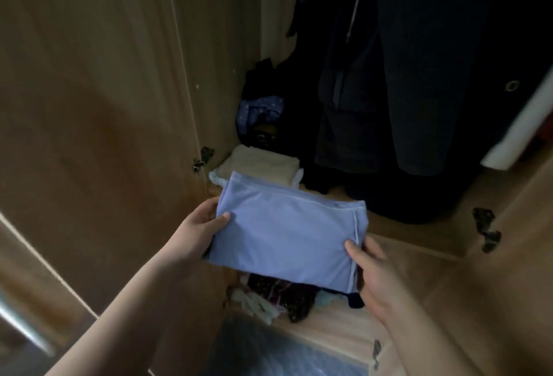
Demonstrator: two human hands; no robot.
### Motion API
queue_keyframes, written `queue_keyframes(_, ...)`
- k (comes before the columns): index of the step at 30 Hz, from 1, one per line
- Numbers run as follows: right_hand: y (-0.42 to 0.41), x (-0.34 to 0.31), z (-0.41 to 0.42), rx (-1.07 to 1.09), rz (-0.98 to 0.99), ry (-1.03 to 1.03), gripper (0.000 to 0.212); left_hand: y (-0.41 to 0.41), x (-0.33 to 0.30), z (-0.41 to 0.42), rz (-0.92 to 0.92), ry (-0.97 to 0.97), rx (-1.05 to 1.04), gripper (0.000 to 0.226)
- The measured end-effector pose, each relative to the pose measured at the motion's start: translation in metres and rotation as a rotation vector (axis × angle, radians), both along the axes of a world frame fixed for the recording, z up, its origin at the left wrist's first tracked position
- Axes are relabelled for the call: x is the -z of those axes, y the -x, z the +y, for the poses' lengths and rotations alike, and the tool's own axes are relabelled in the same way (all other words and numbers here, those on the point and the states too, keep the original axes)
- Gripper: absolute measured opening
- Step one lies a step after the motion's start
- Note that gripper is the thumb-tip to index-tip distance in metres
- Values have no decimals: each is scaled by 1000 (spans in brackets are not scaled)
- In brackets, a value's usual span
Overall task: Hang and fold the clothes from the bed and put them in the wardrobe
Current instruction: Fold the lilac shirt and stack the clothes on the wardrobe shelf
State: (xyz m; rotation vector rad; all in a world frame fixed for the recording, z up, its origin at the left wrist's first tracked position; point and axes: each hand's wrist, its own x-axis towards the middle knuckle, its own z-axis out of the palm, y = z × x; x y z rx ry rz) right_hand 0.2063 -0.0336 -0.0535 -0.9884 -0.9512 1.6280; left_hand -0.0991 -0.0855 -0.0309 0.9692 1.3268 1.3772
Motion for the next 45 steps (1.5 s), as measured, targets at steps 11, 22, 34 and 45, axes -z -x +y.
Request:
queue_keyframes(11, 86, 5, 148, -66, -96, 60, 19, 70, -11, 147, 472, -26, -235, 28)
queue_keyframes(22, 166, 29, 280, 121, -513, -16, 11, 139, 17, 313, 619, 46, -265, 29)
queue_keyframes(34, 168, -12, 270, 6, -1332, -664, 59, 130, 35, 343, 1263, -323, -100, 43)
queue_keyframes(45, 209, 37, 304, -271, -1639, -690, 80, 123, 73, 349, 1351, 99, 252, 58)
